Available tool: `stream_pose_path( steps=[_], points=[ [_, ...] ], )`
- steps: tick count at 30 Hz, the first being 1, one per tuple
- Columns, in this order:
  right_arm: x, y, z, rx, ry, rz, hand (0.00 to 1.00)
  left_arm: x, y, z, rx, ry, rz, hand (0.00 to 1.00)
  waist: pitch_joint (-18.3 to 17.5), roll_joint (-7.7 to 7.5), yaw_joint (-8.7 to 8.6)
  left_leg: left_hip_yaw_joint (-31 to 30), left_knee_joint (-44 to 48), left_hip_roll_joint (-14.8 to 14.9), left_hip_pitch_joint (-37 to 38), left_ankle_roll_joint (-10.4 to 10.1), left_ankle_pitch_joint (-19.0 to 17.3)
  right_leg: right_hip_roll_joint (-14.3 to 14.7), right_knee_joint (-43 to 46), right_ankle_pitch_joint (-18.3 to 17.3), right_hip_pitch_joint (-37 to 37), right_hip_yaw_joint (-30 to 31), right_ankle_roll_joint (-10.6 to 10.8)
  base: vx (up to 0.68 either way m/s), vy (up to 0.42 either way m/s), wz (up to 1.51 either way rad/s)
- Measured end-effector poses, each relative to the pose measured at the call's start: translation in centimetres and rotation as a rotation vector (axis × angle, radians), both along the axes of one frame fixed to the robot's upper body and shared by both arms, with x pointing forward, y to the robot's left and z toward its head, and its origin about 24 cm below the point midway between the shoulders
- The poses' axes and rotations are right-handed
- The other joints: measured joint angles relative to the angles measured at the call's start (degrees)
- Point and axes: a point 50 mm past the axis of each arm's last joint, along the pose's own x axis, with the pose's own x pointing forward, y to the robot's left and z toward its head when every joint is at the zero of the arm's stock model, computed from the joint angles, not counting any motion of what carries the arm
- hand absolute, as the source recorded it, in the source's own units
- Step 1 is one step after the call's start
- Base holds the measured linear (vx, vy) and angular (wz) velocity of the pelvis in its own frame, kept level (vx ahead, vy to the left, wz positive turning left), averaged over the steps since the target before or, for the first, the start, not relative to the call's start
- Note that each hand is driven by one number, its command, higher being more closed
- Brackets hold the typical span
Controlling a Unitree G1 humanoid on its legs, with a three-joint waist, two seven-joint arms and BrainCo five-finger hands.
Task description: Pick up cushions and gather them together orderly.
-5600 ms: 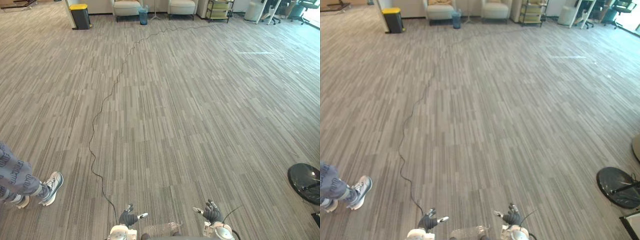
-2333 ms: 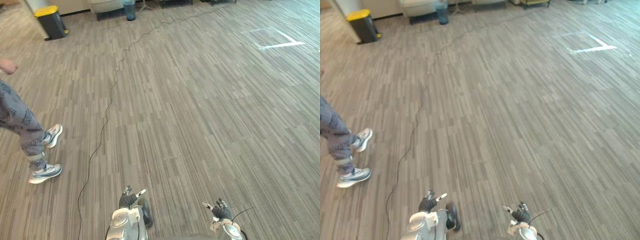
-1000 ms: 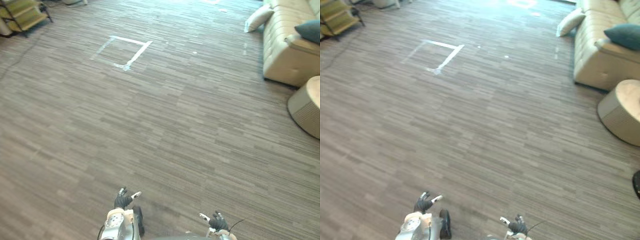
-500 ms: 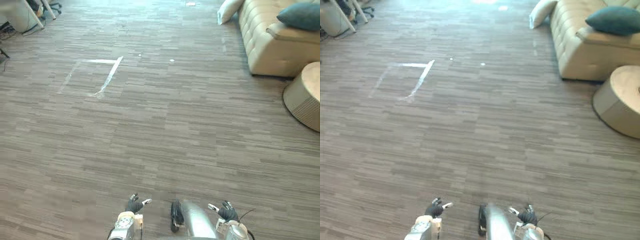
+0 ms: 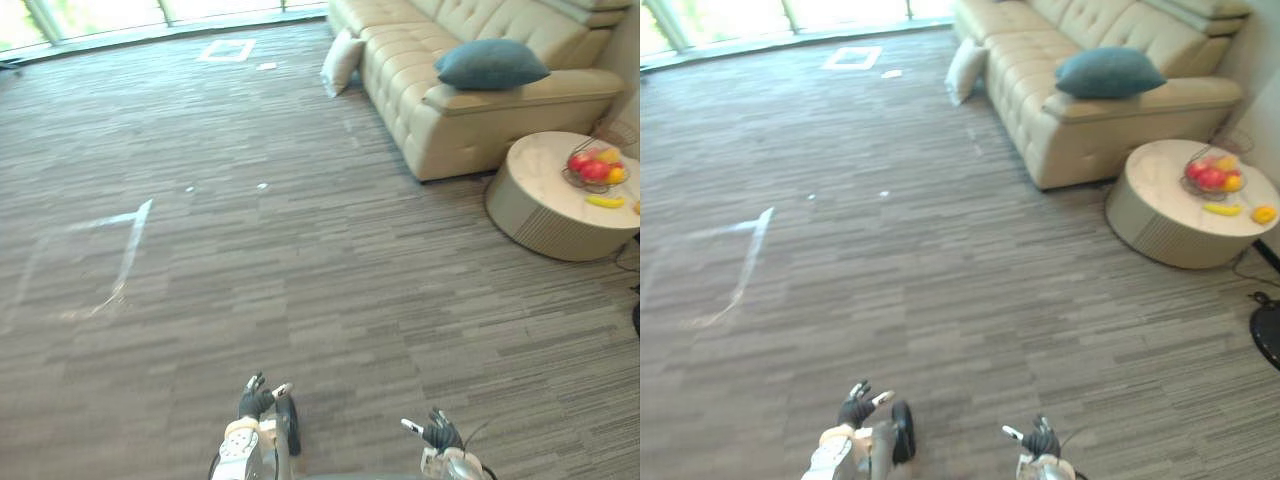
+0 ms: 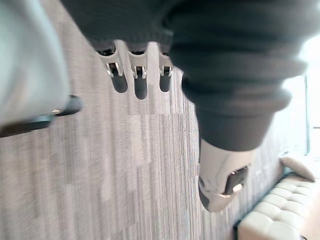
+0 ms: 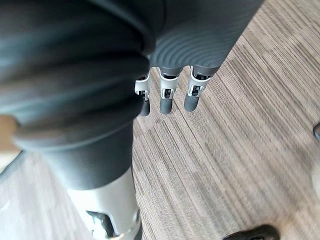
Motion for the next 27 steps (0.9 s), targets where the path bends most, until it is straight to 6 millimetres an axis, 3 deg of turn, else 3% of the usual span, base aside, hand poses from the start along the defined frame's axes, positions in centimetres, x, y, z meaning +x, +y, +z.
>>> stream_pose_path(
  steps=[1, 2, 3, 4, 5, 6, 7, 8, 9, 10, 11, 12, 14, 15, 16, 17, 19, 22, 23, 24, 25, 26, 27],
  points=[
    [-0.1, 0.1, 0.0, 0.003, 0.003, 0.000, 0.00, 0.0, 0.0, 0.0, 0.002, 0.005, -0.002, 0.00, 0.1, 0.07, -0.24, -0.1, -0.2, -0.2, 1.1, 0.2, -0.8, 0.0, 3.9, 1.4, -1.7, -0.1, 1.2, 0.73, 0.261, -0.02],
    [0.2, 0.3, 0.1, 0.009, -0.012, 0.012, 0.00, 0.0, -0.4, -0.3, -0.009, 0.029, -0.008, 0.00, 0.9, 1.06, -0.41, -0.2, -1.6, -0.7, 6.8, 0.4, -3.9, 0.0, 14.8, 0.1, -7.3, -2.3, -0.9, 0.69, 0.196, -0.22],
    [0.7, -0.6, 0.5, -0.015, -0.047, 0.019, 0.00, -0.4, -1.1, -0.6, -0.028, 0.048, -0.010, 0.00, 2.1, 3.24, -0.45, -0.1, -4.4, -0.3, 13.6, 0.4, -6.0, 0.2, 18.9, -2.8, -11.0, -5.7, -3.5, 0.67, 0.176, -0.31],
    [0.8, -0.9, 0.7, -0.027, -0.057, 0.023, 0.00, -0.5, -1.4, -0.6, -0.032, 0.053, -0.018, 0.00, 2.2, 4.06, -0.49, -0.1, -5.4, 0.0, 15.7, 0.5, -6.6, 0.3, 19.4, -3.6, -12.5, -7.1, -4.3, 0.77, 0.182, -0.31],
    [1.2, -1.6, 1.1, -0.048, -0.092, 0.023, 0.00, -0.6, -2.1, -0.7, -0.044, 0.056, -0.035, 0.00, 2.1, 6.41, -0.63, -0.1, -8.3, 1.0, 21.2, 0.1, -8.6, 0.8, 18.9, -6.1, -18.6, -12.3, -6.0, 0.76, 0.142, -0.09],
    [1.6, -1.9, 1.4, -0.060, -0.117, 0.021, 0.00, -0.4, -2.2, -0.6, -0.046, 0.053, -0.037, 0.00, 2.3, 7.31, -1.16, -0.4, -10.0, 1.6, 24.8, 0.4, -9.6, 1.3, 15.5, -8.1, -23.6, -15.2, -7.5, 0.77, 0.116, 0.02],
    [1.8, -1.9, 1.6, -0.060, -0.127, 0.020, 0.00, -0.3, -2.1, -0.6, -0.047, 0.050, -0.034, 0.00, 2.3, 7.19, -1.43, -0.7, -10.7, 1.7, 26.0, 0.7, -9.8, 1.4, 13.5, -8.5, -25.4, -16.2, -7.5, 0.66, 0.000, 0.38],
    [2.0, -2.0, 1.7, -0.061, -0.141, 0.018, 0.00, 0.0, -2.2, -0.5, -0.048, 0.048, -0.038, 0.00, 2.5, 6.77, -2.21, -1.8, -11.8, 2.1, 28.9, 0.9, -9.9, 1.6, 5.4, -8.4, -28.9, -17.8, -7.7, 0.69, -0.091, 0.71],
    [2.1, -2.1, 1.8, -0.063, -0.146, 0.011, 0.00, -0.2, -2.4, -0.7, -0.049, 0.058, -0.047, 0.00, 2.3, 6.26, -3.02, -3.7, -12.1, 2.5, 30.5, 0.9, -9.9, 1.8, -5.1, -6.2, -29.9, -17.2, -7.3, 0.55, -0.093, 0.86],
    [2.0, -2.1, 1.8, -0.062, -0.144, 0.009, 0.00, -0.4, -2.4, -0.8, -0.049, 0.067, -0.051, 0.00, 2.2, 5.88, -3.38, -4.9, -12.1, 2.3, 31.1, 0.9, -9.9, 1.8, -9.9, -4.6, -29.8, -16.3, -7.0, 0.73, -0.211, 1.09],
    [1.4, -2.2, 1.5, -0.058, -0.121, -0.002, 0.00, -0.8, -2.5, -1.0, -0.050, 0.080, -0.056, 0.00, 1.9, 4.96, -3.78, -7.8, -11.9, 1.7, 33.3, 0.7, -10.1, 1.1, -14.9, 3.3, -29.2, -14.4, -8.6, 0.75, -0.242, 0.78],
    [1.5, -3.0, 1.4, -0.075, -0.103, -0.001, 0.00, -1.6, -3.0, -1.4, -0.067, 0.108, -0.065, 0.00, 1.1, 7.01, -3.36, -8.4, -9.1, 4.4, 34.1, -0.6, -9.4, 1.9, -11.1, -0.4, -28.2, -15.7, -12.2, 0.90, -0.293, 0.69],
    [1.6, -3.2, 1.5, -0.078, -0.104, -0.003, 0.00, -1.8, -2.4, -1.4, -0.062, 0.112, -0.023, 0.00, 1.3, 8.13, -3.36, -8.8, 1.6, 6.4, 30.0, -4.5, -7.0, 2.0, -9.8, -4.1, -26.2, -17.3, -13.3, 0.72, -0.257, 0.36],
    [1.9, -3.2, 1.6, -0.074, -0.113, -0.007, 0.00, -1.8, -2.2, -1.4, -0.070, 0.109, 0.011, 0.00, 2.0, 9.13, -3.41, -9.6, 16.3, 8.9, 24.1, -7.8, -0.1, 2.7, -11.5, -6.1, -22.1, -18.2, -13.9, 0.80, -0.272, 0.29],
    [2.1, -2.8, 1.5, -0.062, -0.104, 0.006, 0.00, -1.7, -1.5, -1.2, -0.062, 0.096, 0.040, 0.00, 3.0, 9.70, -3.06, -8.9, 32.2, 13.0, 18.2, -9.7, 2.9, 4.3, -14.9, -6.8, -16.0, -18.6, -14.3, 0.62, -0.189, 0.10],
    [2.1, -2.3, 1.4, -0.053, -0.100, 0.021, 0.00, -1.4, -1.3, -1.0, -0.059, 0.079, 0.051, 0.00, 3.3, 10.13, -2.74, -7.0, 39.8, 15.1, 15.4, -8.5, 2.0, 5.1, -17.4, -7.1, -11.3, -18.4, -14.8, 0.55, -0.133, -0.18],
    [2.1, -1.8, 1.3, -0.044, -0.094, 0.044, 0.00, -1.3, -1.1, -0.7, -0.053, 0.054, 0.054, 0.00, 3.1, 8.76, -1.02, -0.9, 44.4, 17.4, 9.3, -6.2, -1.0, 5.1, -24.5, -8.2, -2.6, -17.3, -14.8, 0.46, -0.095, -0.33],
    [2.0, -1.6, 1.3, -0.037, -0.091, 0.045, 0.00, -0.7, -1.2, -0.3, -0.049, 0.020, 0.041, 0.00, 2.9, 8.67, -0.51, 6.2, 34.4, 18.8, 1.9, -4.9, -3.3, 4.4, -29.7, -9.8, 4.3, -17.0, -13.4, 0.48, -0.022, -0.12],
    [1.8, -1.8, 1.2, -0.041, -0.083, 0.044, 0.00, -0.6, -1.2, -0.2, -0.047, 0.009, 0.036, 0.00, 3.0, 8.70, -0.35, 8.6, 26.3, 17.8, -0.5, -4.6, -3.9, 3.9, -31.3, -10.7, 6.7, -16.9, -12.7, 0.51, 0.044, -0.05],
    [1.8, -1.9, 1.2, -0.042, -0.083, 0.043, 0.00, -0.5, -1.2, -0.1, -0.046, 0.007, 0.032, 0.00, 3.0, 8.68, -0.34, 8.9, 24.1, 17.3, -0.8, -4.7, -3.8, 3.7, -31.7, -10.8, 7.4, -16.9, -12.5, 0.58, 0.091, -0.12],
    [1.9, -2.1, 1.3, -0.046, -0.084, 0.032, 0.00, -0.4, -1.3, -0.1, -0.045, 0.000, 0.025, 0.00, 3.0, 8.63, -0.13, 10.1, 12.3, 14.6, -1.5, -5.1, -2.9, 2.7, -33.9, -11.5, 10.3, -16.4, -11.5, 0.62, 0.142, -0.30],
    [2.2, -2.3, 1.4, -0.050, -0.090, 0.018, 0.00, -0.4, -1.5, -0.1, -0.043, -0.005, 0.011, 0.00, 2.9, 8.81, 0.01, 9.8, 0.1, 11.7, -1.9, -5.4, 0.2, 2.1, -36.0, -12.3, 13.0, -15.2, -10.0, 0.75, 0.235, -0.44],
    [2.2, -2.5, 1.3, -0.055, -0.084, 0.018, 0.00, -0.5, -1.7, -0.1, -0.043, 0.002, -0.003, 0.00, 2.5, 9.35, 0.06, 9.0, -3.6, 10.9, -2.6, -3.7, 2.9, 2.4, -36.2, -12.9, 13.7, -14.0, -8.9, 0.50, 0.181, -0.45]
  ],
)
